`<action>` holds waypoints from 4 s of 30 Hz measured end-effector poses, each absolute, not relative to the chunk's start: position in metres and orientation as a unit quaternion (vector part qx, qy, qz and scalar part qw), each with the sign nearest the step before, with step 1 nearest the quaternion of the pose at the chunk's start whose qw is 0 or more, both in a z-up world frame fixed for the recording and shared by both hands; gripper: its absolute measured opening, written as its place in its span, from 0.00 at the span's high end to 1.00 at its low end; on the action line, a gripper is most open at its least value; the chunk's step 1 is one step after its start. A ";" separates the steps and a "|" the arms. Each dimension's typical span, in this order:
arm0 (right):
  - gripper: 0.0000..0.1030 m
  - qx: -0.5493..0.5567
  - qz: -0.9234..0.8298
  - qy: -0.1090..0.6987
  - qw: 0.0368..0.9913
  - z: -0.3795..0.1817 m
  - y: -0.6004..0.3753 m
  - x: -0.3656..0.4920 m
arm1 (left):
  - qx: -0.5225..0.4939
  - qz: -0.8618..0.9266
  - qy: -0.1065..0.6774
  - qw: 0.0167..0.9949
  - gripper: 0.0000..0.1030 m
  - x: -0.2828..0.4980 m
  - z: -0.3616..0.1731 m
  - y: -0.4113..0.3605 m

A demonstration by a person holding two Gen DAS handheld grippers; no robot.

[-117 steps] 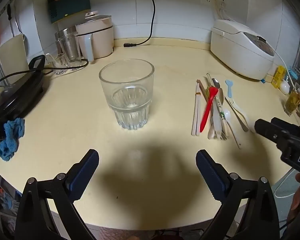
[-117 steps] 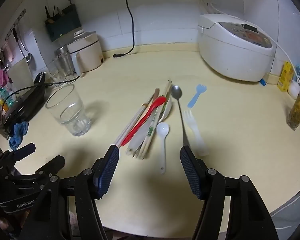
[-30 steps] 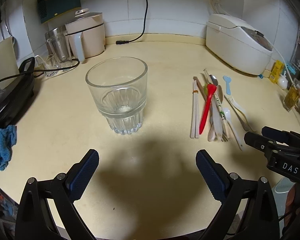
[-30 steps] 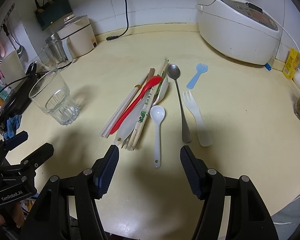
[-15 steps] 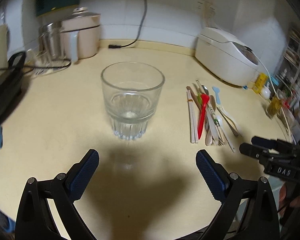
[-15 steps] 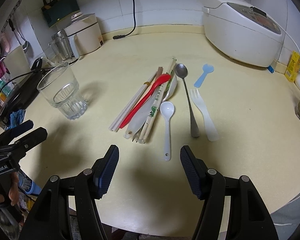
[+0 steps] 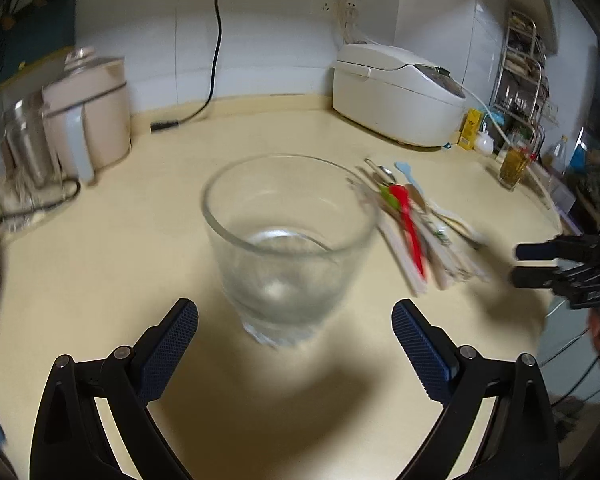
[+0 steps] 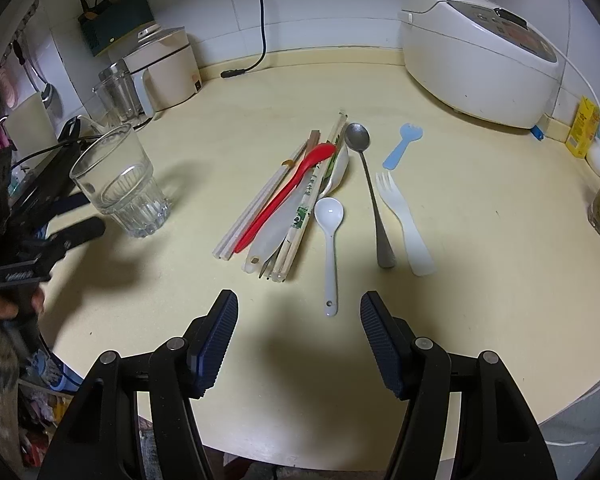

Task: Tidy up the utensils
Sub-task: 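Close the left tool around the clear glass tumbler and lift it, then lower the right tool onto the chopstick bundle and grasp one chopstick while the left tool holds the glass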

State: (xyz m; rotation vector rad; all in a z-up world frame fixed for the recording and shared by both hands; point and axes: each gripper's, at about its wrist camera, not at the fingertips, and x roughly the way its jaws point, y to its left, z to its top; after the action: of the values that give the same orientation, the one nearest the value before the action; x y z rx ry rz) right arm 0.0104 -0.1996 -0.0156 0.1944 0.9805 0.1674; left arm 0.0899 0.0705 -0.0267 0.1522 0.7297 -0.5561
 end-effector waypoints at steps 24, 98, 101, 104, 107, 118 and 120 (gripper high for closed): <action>0.38 0.097 0.060 0.464 0.878 -0.016 -0.212 0.016 | -0.051 -0.330 0.386 0.860 0.16 0.143 -0.049 0.067; 0.88 0.112 0.103 0.483 0.862 0.000 -0.248 0.145 | -0.074 -0.298 0.414 0.857 0.14 0.133 -0.059 0.065; 0.88 0.081 0.107 0.489 0.862 -0.004 -0.236 0.164 | -0.074 -0.299 0.415 0.856 0.14 0.133 -0.059 0.065; 0.88 0.053 0.101 0.504 0.856 -0.014 -0.226 0.181 | -0.074 -0.298 0.415 0.856 0.14 0.133 -0.059 0.065; 0.88 0.038 0.097 0.512 0.853 -0.023 -0.220 0.190 | -0.074 -0.298 0.415 0.857 0.14 0.133 -0.060 0.066; 0.88 0.022 0.063 0.541 0.838 -0.040 -0.216 0.212 | -0.074 -0.297 0.415 0.857 0.14 0.133 -0.059 0.065; 0.88 0.032 0.062 0.531 0.845 -0.032 -0.220 0.207 | -0.074 -0.297 0.415 0.857 0.14 0.133 -0.059 0.065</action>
State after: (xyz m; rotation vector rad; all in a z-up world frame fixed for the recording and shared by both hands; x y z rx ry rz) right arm 0.2073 -0.2199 -0.0322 0.0672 1.1201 0.1314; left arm 0.1326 0.0651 -0.0591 -0.1562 0.8716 -0.6246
